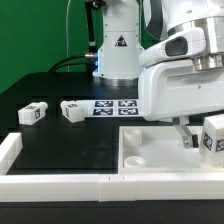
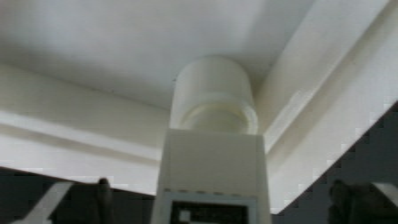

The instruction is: Assemble one leg

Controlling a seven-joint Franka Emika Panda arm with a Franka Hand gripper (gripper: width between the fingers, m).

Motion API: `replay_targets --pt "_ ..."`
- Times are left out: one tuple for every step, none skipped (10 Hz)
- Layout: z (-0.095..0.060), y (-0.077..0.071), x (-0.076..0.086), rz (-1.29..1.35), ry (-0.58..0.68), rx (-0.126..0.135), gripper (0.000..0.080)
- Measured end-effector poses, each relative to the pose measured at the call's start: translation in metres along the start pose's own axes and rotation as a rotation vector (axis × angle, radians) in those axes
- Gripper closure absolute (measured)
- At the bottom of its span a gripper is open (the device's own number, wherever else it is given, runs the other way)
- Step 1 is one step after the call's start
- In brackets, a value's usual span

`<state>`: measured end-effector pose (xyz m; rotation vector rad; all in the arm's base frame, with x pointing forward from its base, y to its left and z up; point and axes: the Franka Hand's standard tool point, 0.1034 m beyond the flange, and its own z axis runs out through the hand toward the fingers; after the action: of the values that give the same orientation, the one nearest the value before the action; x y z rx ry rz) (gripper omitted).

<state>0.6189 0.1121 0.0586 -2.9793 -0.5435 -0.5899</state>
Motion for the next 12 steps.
replay_targets --pt "0.000 0.000 0.000 0.000 0.000 0.000 0.0163" --pt "0.000 0.000 0.000 0.000 0.000 0.000 0.0154" --pt "-0.001 0.000 0.001 0.000 -0.003 0.001 0.0154" --pt "-0.009 0.001 0.009 -0.002 -0.006 0.001 0.0151" --pt "-0.016 0.001 0.013 -0.003 -0.007 0.001 0.0151" --pt "-0.025 0.000 0.018 -0.002 -0.022 0.005 0.0151" --pt "-0.035 -0.006 0.024 0.008 -0.085 0.023 0.0151" --pt "-0.037 -0.004 0.032 -0.002 -0.055 0.016 0.0151" --pt "-0.034 -0.005 0.027 0.002 -0.073 0.021 0.0151" --pt "-0.034 -0.011 0.020 0.007 -0.182 0.048 0.0151" --pt "-0.033 -0.009 0.023 0.005 -0.281 0.071 0.0151" --pt "-0.031 -0.005 0.027 0.007 -0.342 0.083 0.0151"
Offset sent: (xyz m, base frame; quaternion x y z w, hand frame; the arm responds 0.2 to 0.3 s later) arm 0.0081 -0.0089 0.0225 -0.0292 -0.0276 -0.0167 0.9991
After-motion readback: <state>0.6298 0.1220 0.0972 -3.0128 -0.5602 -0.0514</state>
